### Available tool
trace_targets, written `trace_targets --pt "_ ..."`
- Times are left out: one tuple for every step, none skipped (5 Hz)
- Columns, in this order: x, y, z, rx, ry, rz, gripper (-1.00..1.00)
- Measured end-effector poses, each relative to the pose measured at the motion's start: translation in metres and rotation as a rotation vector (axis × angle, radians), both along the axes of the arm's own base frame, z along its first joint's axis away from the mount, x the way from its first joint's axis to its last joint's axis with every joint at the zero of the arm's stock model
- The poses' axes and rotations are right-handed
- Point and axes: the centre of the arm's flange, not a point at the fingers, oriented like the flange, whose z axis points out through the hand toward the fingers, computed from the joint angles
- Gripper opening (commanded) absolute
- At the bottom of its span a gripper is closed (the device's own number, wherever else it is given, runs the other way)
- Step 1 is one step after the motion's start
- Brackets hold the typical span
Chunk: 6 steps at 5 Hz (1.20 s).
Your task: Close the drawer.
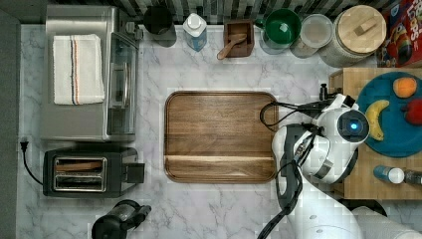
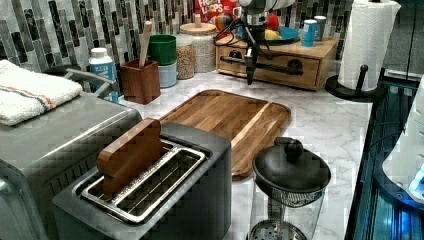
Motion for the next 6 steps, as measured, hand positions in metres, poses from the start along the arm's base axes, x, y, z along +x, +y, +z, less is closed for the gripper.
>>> trace_targets --pt "0.0016 0.0038 -0.0001 -0.031 0.019 0.049 -1.00" --pt "0.0019 0.0045 -0.0001 -0.035 0.022 0.055 -1.00" --pt "0.0020 0.0045 0.0000 -0.035 0.020 0.053 -1.00" --pt "0.0020 0.0044 0.0000 -0.034 0.020 0.051 -1.00" --pt "0.0024 0.0039 0.0006 -0.035 0.019 0.050 -1.00" --pt "0.0023 0.0038 0.0005 -0.033 0.019 0.048 -1.00"
